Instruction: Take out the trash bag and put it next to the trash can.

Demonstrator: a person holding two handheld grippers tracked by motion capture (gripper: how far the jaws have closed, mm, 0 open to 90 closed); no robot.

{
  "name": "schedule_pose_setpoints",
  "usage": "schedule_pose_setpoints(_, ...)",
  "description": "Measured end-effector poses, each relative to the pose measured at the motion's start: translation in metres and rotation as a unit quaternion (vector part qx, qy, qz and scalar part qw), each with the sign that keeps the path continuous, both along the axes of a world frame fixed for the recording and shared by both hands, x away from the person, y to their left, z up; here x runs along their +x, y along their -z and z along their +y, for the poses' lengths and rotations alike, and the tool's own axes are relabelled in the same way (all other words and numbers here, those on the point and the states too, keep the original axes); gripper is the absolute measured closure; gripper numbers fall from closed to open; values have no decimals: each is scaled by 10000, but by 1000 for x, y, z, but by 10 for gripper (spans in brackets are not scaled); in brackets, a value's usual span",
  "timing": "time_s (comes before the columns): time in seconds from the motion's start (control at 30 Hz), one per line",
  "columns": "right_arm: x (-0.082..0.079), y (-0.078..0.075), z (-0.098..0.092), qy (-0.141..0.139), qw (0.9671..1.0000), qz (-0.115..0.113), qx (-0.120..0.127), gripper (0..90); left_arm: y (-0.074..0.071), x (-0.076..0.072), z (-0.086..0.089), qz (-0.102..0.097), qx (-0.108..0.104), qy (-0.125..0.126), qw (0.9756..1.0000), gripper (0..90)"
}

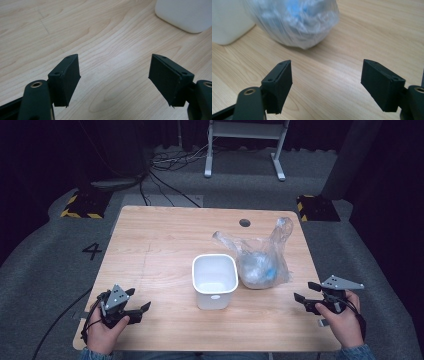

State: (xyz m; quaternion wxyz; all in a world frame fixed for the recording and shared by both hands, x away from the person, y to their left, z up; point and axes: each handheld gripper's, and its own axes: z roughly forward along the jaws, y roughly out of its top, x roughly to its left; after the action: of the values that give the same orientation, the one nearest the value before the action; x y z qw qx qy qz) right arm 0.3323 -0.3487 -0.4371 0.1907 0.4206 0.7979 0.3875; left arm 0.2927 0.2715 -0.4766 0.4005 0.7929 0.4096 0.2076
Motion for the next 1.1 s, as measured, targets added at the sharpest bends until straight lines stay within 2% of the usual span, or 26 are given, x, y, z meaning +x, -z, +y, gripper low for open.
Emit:
schedule_pose_setpoints(0.27, -3, 19, -7, 128, 9995, 158, -234, 231, 11, 5, 16, 283, 168, -173, 9993, 228)
schedule_pose_setpoints(0.43, -4, 29, -9, 179, 9991, 220, -326, 223, 17, 8, 24, 410, 139, -241, 9988, 222)
schedule_pose_setpoints(0.6, -6, 38, -11, 218, 9985, 257, -428, 217, 20, 9, 32, 490, 263, -218, 9982, 229)
schedule_pose_setpoints(0.7, -7, 42, -12, 244, 9983, 289, -441, 210, 23, 10, 34, 605, 262, -208, 9976, 237)
schedule_pose_setpoints(0.77, -7, 46, -12, 264, 9981, 307, -473, 209, 26, 11, 36, 663, 364, -220, 9969, 237)
schedule_pose_setpoints(0.93, -6, 51, -14, 265, 9977, 339, -532, 201, 29, 14, 42, 550, 310, -101, 9980, 237)
schedule_pose_setpoints(1.03, -5, 54, -14, 273, 9975, 346, -560, 195, 29, 15, 45, 580, 275, -117, 9979, 221)
schedule_pose_setpoints(1.1, -4, 58, -14, 279, 9972, 381, -578, 186, 29, 17, 45, 591, 316, -30, 9977, 190)
